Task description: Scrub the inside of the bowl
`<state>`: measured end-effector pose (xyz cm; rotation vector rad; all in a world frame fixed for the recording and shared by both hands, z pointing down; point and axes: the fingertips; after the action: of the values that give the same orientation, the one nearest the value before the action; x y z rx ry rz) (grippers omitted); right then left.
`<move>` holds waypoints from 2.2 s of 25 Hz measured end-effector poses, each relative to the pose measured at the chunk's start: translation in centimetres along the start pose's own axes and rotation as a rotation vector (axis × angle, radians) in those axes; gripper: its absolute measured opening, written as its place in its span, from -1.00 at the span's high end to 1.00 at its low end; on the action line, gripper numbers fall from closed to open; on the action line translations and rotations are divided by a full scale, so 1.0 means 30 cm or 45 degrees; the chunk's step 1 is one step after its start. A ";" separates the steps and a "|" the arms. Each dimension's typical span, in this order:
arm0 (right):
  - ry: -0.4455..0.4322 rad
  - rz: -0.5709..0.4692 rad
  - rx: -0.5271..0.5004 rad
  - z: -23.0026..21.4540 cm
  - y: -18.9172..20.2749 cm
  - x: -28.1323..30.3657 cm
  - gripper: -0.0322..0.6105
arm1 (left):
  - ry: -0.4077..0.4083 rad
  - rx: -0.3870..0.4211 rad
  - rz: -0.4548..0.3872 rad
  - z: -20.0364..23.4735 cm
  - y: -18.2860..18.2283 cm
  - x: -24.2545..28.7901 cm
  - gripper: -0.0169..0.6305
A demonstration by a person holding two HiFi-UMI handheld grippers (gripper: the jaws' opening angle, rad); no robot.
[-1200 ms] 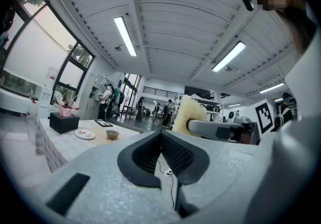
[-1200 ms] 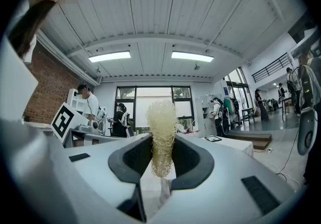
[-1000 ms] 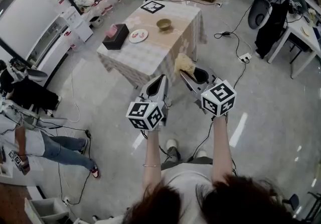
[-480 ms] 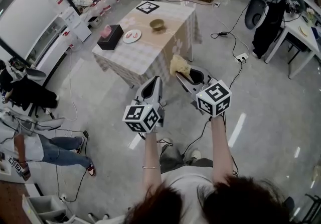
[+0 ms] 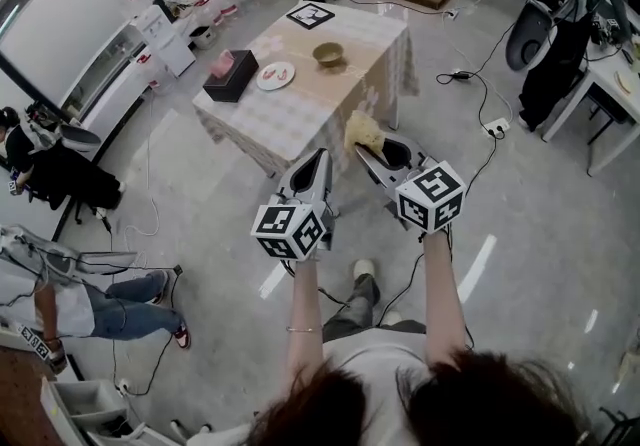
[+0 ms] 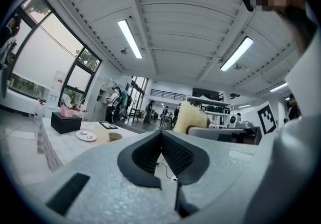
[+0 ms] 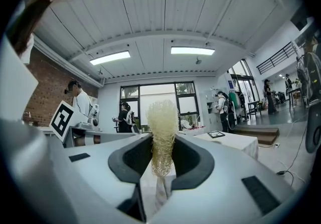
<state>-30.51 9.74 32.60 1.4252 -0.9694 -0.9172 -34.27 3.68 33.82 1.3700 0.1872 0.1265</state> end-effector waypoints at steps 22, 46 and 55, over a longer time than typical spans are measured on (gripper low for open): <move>0.084 0.043 0.020 -0.279 0.019 0.407 0.60 | 0.086 -0.075 0.030 0.386 -0.016 0.367 0.91; -0.026 0.053 0.077 -0.556 0.014 0.695 0.60 | 0.077 -0.074 0.066 0.596 -0.003 0.647 0.91; -0.108 0.097 0.055 -0.720 0.019 0.840 0.60 | -0.039 -0.071 0.041 0.706 -0.010 0.803 0.91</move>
<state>-1.37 -6.08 34.43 1.3845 -1.1054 -0.9114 -6.35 -11.94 36.10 1.3190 0.1349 0.1368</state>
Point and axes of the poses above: the fingertips, and each gripper's own axes: x forward along the fingers, z to its left, y out of its underside, and after that the axes turned 8 degrees about y, right-handed
